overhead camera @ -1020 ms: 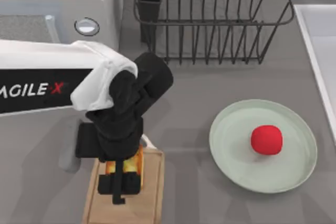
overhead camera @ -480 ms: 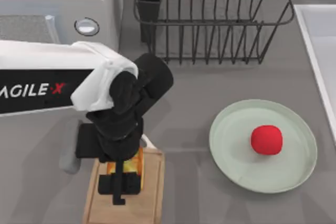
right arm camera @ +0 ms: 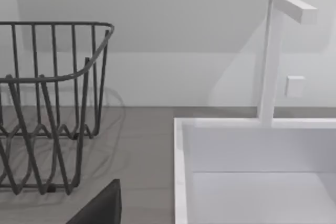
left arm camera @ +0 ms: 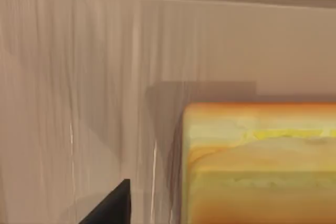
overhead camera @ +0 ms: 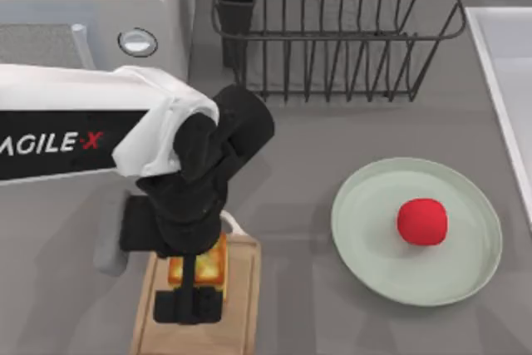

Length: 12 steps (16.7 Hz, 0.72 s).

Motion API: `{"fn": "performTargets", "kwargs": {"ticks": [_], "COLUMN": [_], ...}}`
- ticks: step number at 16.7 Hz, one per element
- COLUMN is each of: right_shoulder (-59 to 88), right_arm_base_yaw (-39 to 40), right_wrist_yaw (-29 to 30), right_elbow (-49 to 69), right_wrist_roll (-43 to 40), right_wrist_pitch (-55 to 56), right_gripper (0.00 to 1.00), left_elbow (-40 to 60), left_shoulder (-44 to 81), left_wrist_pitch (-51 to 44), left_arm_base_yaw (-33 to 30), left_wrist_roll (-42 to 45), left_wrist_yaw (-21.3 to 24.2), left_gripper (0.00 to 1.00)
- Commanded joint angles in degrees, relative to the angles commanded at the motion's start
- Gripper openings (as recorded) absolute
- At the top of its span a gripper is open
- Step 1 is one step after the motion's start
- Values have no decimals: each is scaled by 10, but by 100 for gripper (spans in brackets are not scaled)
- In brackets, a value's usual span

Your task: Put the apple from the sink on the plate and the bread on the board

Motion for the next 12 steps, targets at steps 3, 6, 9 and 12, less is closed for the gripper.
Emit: {"fn": "performTargets", "kwargs": {"ticks": [3, 6, 9, 12], "right_shoulder": [0, 0, 0, 0], "right_arm_base_yaw": [0, 0, 0, 0], "right_wrist_yaw": [0, 0, 0, 0], "right_elbow": [0, 0, 0, 0], "right_wrist_roll": [0, 0, 0, 0], "right_wrist_pitch": [0, 0, 0, 0], "right_gripper": [100, 100, 100, 100], "left_elbow": [0, -2, -25, -71], "left_shoulder": [0, -6, -50, -129], "left_wrist_pitch": [0, 2, 23, 61], "left_arm_base_yaw": [0, 2, 18, 48], "left_wrist_roll": [0, 5, 54, 153], "left_wrist_yaw": [0, 0, -1, -2], "left_gripper": [100, 100, 100, 100]}}
